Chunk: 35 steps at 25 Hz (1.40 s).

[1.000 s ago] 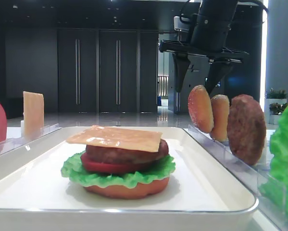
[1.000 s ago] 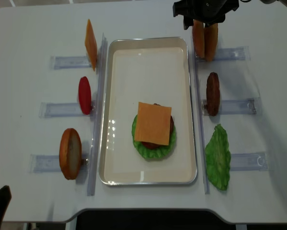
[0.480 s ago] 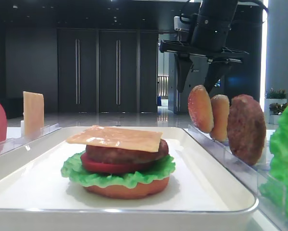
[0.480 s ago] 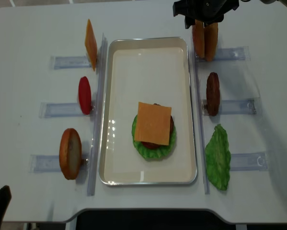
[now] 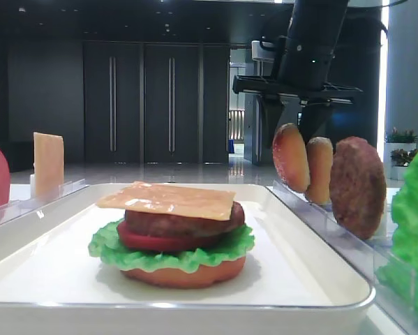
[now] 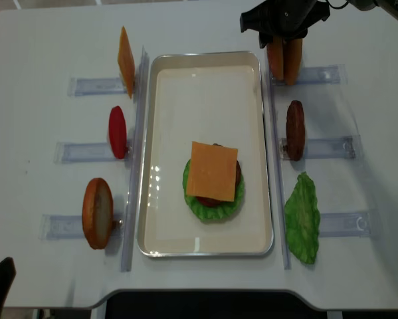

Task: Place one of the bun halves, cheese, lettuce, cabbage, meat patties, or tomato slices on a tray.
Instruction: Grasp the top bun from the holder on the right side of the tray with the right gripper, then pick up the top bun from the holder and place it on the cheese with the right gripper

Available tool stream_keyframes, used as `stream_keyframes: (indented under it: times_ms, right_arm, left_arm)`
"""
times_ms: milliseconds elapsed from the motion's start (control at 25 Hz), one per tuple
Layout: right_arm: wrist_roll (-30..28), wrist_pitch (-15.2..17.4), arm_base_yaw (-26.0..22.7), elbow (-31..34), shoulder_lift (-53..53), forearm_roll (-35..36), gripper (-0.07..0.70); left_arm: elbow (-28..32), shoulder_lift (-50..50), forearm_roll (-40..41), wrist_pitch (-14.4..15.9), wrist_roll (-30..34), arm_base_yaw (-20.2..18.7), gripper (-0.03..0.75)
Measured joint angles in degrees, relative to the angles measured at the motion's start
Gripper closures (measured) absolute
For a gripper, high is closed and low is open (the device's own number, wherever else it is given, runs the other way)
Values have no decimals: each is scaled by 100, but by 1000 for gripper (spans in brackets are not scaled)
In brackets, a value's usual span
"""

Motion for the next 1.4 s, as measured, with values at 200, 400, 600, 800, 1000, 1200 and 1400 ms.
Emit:
stream_keyframes:
  times_ms: [200, 400, 600, 800, 1000, 1200, 1400]
  right_arm:
    - [0, -3, 0, 0, 7, -62, 376]
    - [0, -3, 0, 0, 7, -86, 402]
    - [0, -3, 0, 0, 7, -79, 407]
    - [7, 95, 0, 0, -82, 37, 407]
    - [13, 141, 0, 0, -367, 295, 407]
    - [20, 366, 0, 0, -563, 769, 409]
    - [-61, 666, 0, 0, -827, 1228, 410]
  left_arm:
    - [0, 0, 0, 0, 0, 0, 199]
    - [0, 0, 0, 0, 0, 0, 199]
    - [0, 0, 0, 0, 0, 0, 199]
    - [0, 0, 0, 0, 0, 0, 199]
    - [0, 0, 0, 0, 0, 0, 199]
    - [0, 0, 0, 0, 0, 0, 199]
    - [0, 0, 0, 0, 0, 0, 199]
